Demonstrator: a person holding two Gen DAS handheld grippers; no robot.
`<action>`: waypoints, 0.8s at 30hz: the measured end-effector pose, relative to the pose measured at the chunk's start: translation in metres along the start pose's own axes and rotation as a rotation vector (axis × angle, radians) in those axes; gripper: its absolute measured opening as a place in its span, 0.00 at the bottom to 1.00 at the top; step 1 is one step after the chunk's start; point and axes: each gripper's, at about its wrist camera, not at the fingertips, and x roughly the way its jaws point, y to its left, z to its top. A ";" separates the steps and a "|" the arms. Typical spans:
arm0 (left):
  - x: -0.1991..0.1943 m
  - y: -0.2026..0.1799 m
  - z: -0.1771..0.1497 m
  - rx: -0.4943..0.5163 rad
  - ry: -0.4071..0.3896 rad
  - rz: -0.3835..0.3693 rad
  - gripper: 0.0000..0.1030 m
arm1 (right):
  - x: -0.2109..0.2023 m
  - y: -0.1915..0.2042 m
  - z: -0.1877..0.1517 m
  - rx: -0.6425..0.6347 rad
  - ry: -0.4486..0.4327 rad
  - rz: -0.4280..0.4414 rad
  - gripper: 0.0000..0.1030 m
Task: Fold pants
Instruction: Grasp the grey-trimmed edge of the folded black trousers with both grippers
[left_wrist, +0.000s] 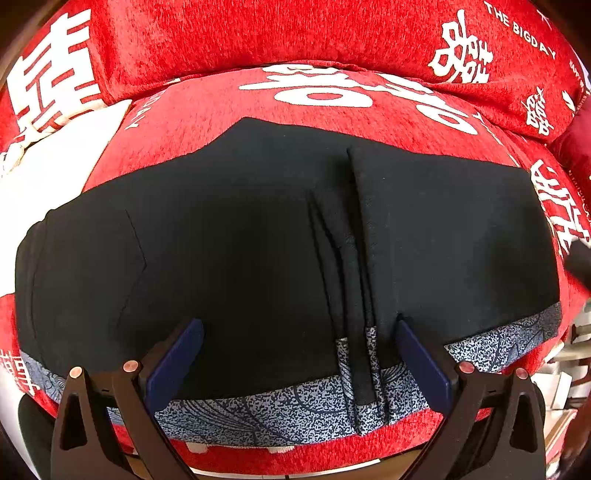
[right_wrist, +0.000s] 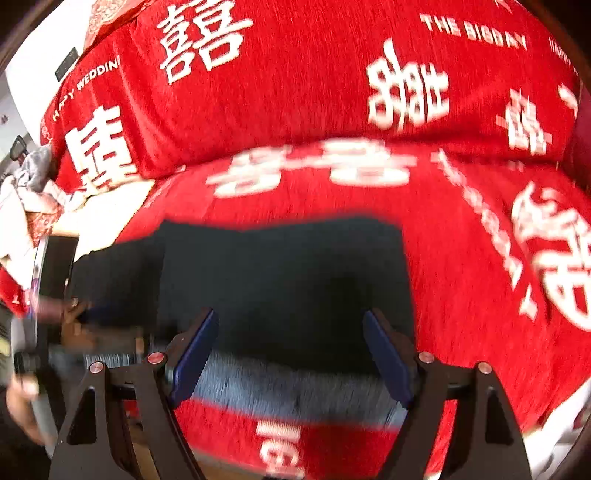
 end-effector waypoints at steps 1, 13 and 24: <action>0.001 0.000 -0.001 0.000 0.001 -0.002 1.00 | 0.011 0.004 0.009 -0.023 0.016 -0.015 0.81; 0.003 0.007 -0.003 0.002 -0.005 -0.039 1.00 | 0.073 0.014 0.029 -0.087 0.143 -0.184 0.96; 0.001 0.009 -0.006 0.018 -0.026 -0.057 1.00 | 0.039 0.034 -0.044 -0.062 0.052 -0.262 0.95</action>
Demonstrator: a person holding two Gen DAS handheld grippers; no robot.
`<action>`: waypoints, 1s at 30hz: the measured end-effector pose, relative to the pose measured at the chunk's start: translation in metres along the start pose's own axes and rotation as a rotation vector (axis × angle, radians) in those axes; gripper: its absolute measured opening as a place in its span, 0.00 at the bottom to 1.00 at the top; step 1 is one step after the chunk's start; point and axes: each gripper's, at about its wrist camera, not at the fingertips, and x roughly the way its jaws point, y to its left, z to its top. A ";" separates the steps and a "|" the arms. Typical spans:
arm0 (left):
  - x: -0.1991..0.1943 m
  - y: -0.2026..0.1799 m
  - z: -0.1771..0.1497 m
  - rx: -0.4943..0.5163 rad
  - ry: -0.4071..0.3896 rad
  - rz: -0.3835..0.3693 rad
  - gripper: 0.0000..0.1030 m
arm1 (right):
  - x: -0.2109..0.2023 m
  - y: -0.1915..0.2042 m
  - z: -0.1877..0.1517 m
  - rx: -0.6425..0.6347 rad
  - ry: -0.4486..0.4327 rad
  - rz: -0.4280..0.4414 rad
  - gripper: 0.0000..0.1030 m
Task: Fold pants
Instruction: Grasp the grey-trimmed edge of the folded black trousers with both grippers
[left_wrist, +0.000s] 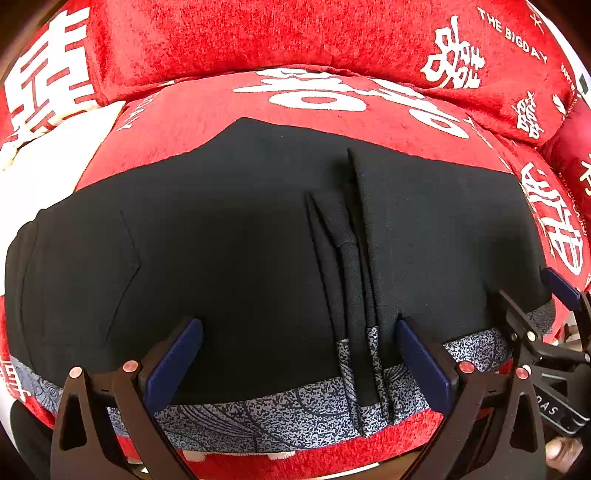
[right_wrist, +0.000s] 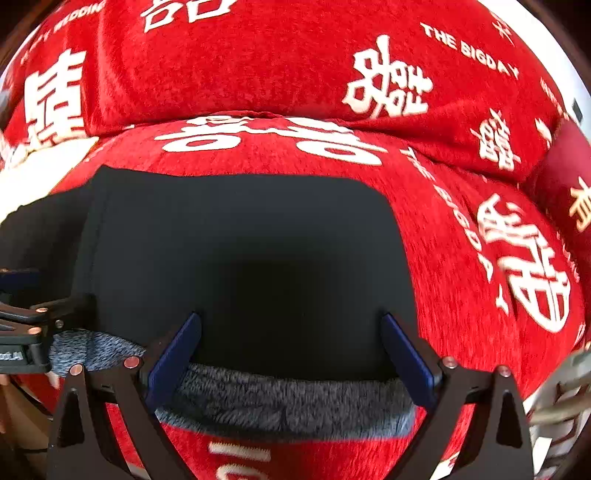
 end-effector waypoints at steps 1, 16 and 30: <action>0.000 0.000 0.000 0.000 -0.001 0.000 1.00 | -0.002 0.003 0.002 -0.012 0.010 -0.016 0.95; -0.002 0.005 -0.004 0.029 -0.034 -0.025 1.00 | 0.029 0.026 0.038 -0.007 0.052 -0.005 0.99; -0.049 0.066 -0.014 -0.047 -0.129 0.071 1.00 | 0.007 0.048 0.033 0.005 0.055 0.026 1.00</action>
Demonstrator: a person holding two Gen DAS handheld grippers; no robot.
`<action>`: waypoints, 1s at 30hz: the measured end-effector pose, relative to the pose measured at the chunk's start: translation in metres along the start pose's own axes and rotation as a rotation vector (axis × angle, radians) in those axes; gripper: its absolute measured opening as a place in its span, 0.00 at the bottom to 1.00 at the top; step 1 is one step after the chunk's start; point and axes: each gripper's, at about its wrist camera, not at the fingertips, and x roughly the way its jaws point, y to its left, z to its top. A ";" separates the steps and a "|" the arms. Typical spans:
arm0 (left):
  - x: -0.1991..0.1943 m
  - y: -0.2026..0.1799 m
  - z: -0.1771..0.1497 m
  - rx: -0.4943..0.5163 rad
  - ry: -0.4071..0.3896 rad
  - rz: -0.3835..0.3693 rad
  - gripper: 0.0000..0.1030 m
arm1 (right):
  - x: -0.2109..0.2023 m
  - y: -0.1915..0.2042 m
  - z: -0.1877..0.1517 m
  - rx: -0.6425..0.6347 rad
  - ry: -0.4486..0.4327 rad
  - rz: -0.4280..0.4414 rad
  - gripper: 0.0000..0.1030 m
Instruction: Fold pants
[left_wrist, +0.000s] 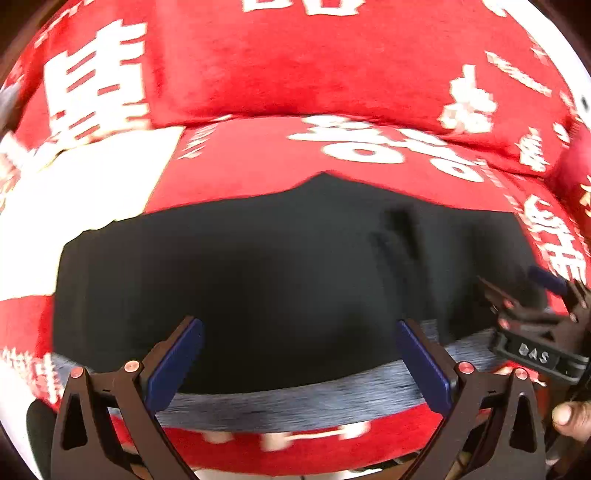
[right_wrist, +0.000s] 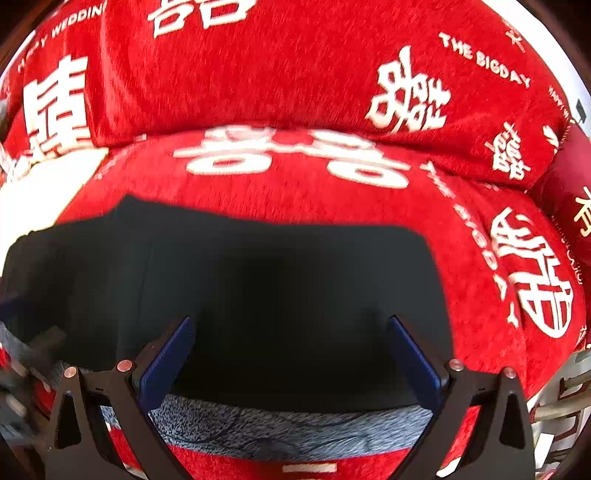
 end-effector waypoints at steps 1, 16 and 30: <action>0.008 0.010 -0.002 -0.014 0.026 0.022 1.00 | 0.009 0.005 -0.005 -0.013 0.028 -0.009 1.00; 0.032 0.087 -0.011 -0.175 0.107 0.068 1.00 | 0.010 0.045 0.022 -0.041 0.072 0.001 1.00; 0.015 0.150 -0.027 -0.317 0.055 0.064 1.00 | 0.020 0.175 0.041 -0.458 0.057 0.146 1.00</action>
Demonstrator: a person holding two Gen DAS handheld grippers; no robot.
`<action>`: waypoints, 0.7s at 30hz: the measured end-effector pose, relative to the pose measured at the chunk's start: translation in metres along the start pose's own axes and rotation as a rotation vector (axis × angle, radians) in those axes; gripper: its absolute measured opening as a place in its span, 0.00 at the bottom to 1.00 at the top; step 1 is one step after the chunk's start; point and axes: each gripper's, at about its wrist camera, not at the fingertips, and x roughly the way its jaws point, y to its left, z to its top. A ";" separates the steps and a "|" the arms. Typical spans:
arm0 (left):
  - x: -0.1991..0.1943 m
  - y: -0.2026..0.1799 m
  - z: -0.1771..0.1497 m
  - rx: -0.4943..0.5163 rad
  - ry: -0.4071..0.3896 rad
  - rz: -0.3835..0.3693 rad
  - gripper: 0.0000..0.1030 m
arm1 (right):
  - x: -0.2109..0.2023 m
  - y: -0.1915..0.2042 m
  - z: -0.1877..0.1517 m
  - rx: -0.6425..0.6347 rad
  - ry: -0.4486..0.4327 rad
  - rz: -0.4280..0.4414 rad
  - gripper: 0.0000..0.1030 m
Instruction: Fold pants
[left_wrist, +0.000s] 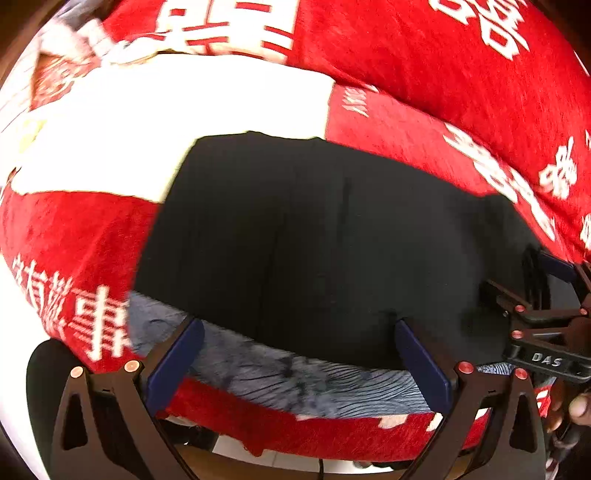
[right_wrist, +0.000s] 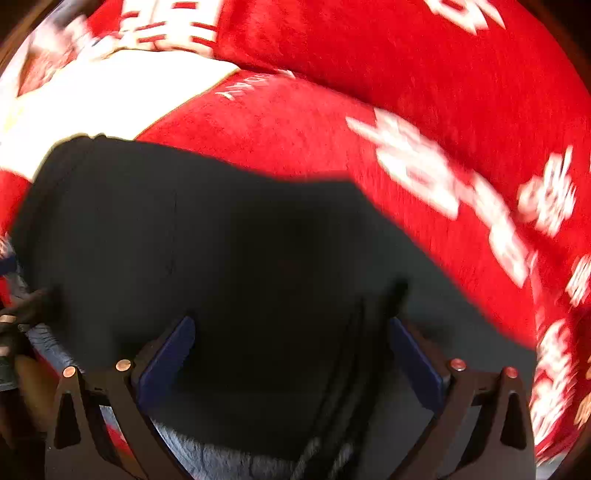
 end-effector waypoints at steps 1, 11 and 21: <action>0.000 0.007 -0.001 -0.010 -0.003 0.003 1.00 | -0.005 0.006 0.009 -0.017 -0.021 0.055 1.00; 0.016 0.037 0.000 -0.025 0.055 -0.089 1.00 | 0.040 0.089 0.103 -0.411 0.027 0.347 1.00; 0.009 0.099 0.014 -0.083 0.071 -0.186 1.00 | 0.026 0.094 0.101 -0.590 0.068 0.487 0.29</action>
